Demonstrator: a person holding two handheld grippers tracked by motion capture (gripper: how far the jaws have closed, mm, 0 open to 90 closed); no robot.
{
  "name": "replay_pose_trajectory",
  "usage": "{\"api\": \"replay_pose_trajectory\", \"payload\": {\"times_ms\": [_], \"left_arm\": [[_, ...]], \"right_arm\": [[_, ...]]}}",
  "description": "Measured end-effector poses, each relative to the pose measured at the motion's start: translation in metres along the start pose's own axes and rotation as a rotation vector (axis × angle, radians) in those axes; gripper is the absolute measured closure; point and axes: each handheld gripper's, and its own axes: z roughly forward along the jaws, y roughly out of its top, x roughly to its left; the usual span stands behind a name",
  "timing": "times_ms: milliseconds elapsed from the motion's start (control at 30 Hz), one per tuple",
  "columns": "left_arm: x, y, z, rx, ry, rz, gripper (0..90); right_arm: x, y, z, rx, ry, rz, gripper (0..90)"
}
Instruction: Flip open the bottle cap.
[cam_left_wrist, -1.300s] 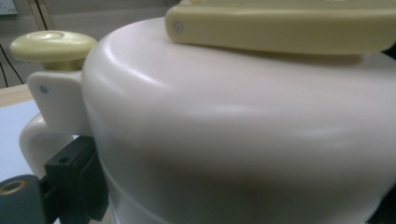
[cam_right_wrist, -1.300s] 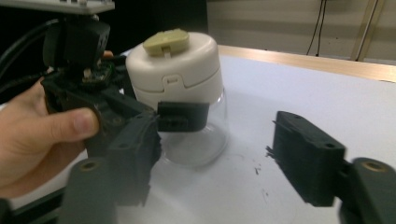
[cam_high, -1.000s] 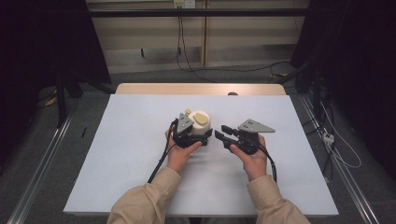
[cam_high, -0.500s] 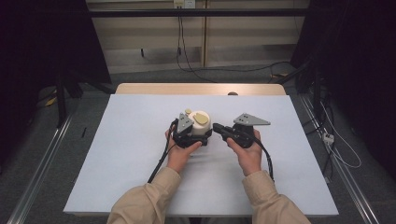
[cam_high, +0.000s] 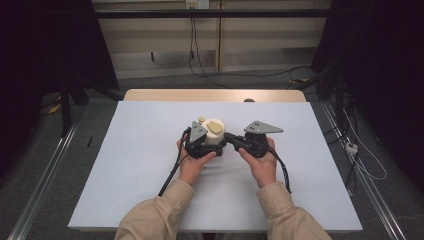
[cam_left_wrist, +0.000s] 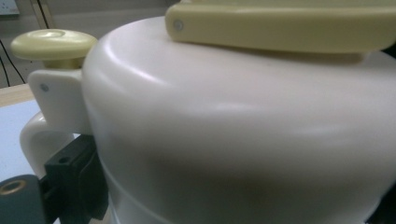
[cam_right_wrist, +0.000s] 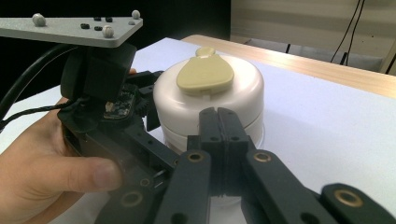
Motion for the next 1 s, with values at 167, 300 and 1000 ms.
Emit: {"api": "replay_pose_trajectory", "payload": {"times_ms": [167, 300, 1000], "left_arm": [[-0.0001, 0.0001, -0.0001, 0.001, 0.000, 0.000, 5.3], [-0.0003, 0.0000, -0.0001, 0.001, 0.000, -0.002, 5.3], [-0.0005, 0.0001, -0.0001, 0.003, 0.003, 0.000, 5.3]], "right_arm": [[0.0008, 0.0026, 0.0007, 0.006, -0.003, -0.008, 90.0], [0.0026, 0.0041, 0.0021, 0.020, -0.009, -0.024, 90.0], [0.0083, 0.0088, 0.0074, 0.035, -0.014, -0.052, 90.0]]}}
